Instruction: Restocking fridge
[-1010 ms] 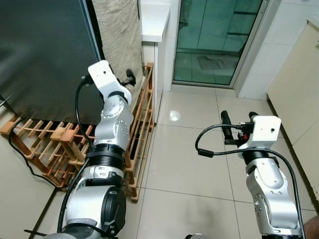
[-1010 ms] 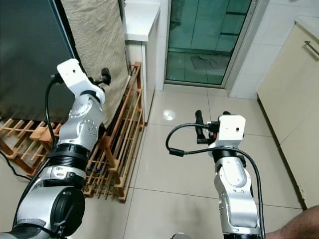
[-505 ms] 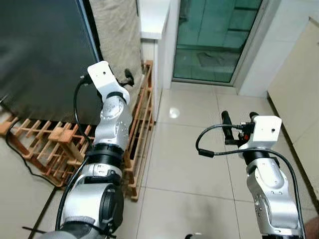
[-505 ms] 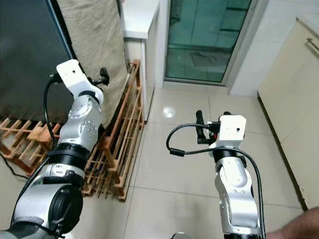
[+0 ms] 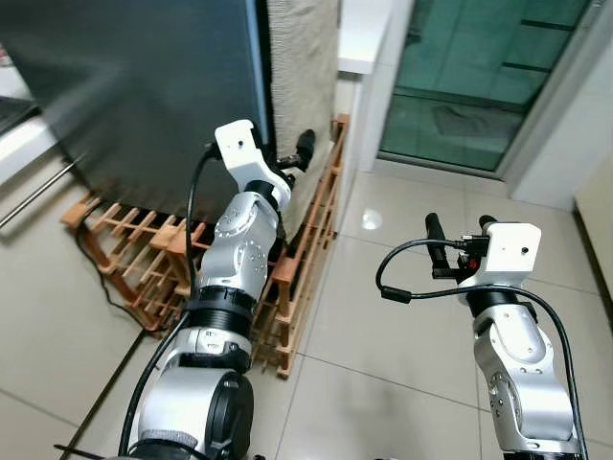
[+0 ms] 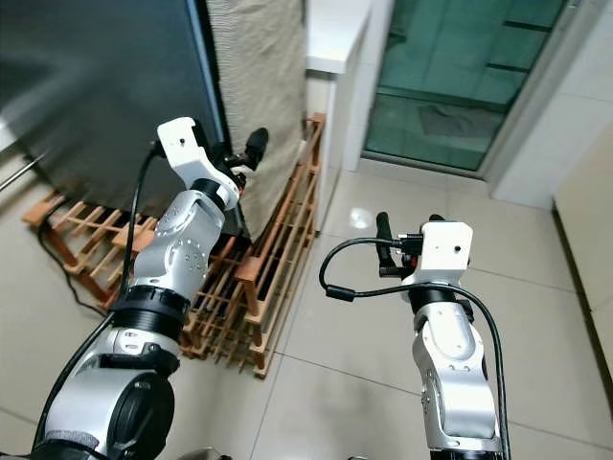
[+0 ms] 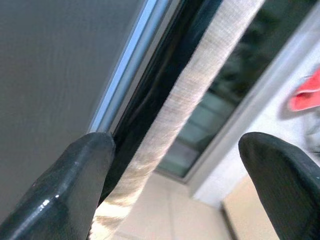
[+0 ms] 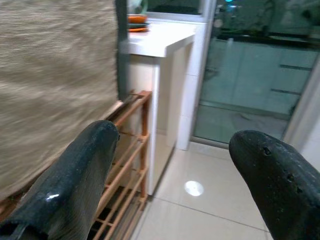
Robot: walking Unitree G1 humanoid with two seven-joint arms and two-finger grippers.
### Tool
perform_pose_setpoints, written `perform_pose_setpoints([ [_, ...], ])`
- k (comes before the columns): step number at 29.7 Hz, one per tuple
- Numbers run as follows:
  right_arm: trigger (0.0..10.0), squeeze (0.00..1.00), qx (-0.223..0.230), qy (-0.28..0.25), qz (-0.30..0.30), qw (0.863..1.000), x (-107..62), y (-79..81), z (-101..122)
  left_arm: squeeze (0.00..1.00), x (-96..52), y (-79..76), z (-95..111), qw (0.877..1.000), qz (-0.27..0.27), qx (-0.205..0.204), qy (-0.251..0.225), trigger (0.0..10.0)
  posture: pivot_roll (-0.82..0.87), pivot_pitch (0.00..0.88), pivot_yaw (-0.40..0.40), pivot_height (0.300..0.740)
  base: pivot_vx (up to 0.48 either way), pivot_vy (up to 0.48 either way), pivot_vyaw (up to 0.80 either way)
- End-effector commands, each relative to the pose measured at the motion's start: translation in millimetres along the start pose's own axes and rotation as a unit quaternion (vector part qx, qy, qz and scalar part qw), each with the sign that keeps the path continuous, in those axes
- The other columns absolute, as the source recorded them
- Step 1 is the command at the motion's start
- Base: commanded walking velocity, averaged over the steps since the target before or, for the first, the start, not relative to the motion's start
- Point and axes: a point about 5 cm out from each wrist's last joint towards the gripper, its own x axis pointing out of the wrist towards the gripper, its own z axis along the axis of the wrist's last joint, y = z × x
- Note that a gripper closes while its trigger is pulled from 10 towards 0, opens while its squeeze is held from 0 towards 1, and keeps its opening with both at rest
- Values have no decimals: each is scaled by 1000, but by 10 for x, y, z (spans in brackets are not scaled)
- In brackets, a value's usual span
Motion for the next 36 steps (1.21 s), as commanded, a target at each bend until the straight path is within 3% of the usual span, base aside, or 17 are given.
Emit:
perform_pose_setpoints([
  [1, 10000, 0, 0, 0, -6, 1000, -23, -34, 6, 0, 89, -568, -56, 991, -131, -7, 9, 10000, -173, 0, 25, 740, 0, 0, 0],
  [2, 10000, 0, 1, 1, -7, 1000, -21, -32, 2, 0, 88, -682, -80, 986, -163, -28, 13, 10000, -176, 0, 29, 740, 0, 0, 0],
  [6, 10000, 0, 3, 2, -8, 1000, -13, -19, -7, 0, 99, -834, -66, 979, -198, -55, 11, 10000, -175, 0, 32, 740, 0, 0, 0],
  [9, 10000, 0, 5, 2, -9, 1000, -8, -2, -5, 0, 81, -932, -27, 972, -229, -52, 8, 10000, -175, 0, 32, 740, 0, 0, 0],
  [17, 10000, 0, 6, -2, -10, 1000, 20, 5, 19, 0, 15, -572, 17, 991, -133, -28, -1, 10000, -175, 0, 37, 740, 0, 0, 0],
  [19, 10000, 0, 6, -2, -11, 1000, 10, 6, 17, 0, -38, -442, 71, 994, -107, -26, -11, 10000, -174, 0, 38, 740, 0, 0, 0],
  [21, 10000, 0, 6, 1, -12, 1000, -15, -15, -1, 0, -170, -218, 141, 998, -60, -8, -21, 10000, -174, 0, 38, 740, 0, 0, 0],
  [26, 10000, 0, 6, 3, -11, 1000, -23, -22, -14, 0, -266, -3, 204, 999, -3, 10, -33, 10000, -155, 0, 29, 740, 0, 0, 0],
  [36, 10000, 0, 4, 3, -5, 1000, 22, -17, -18, 0, -250, 236, 253, 993, 97, 62, -38, 10000, -147, 0, 24, 740, 0, 0, 0],
])
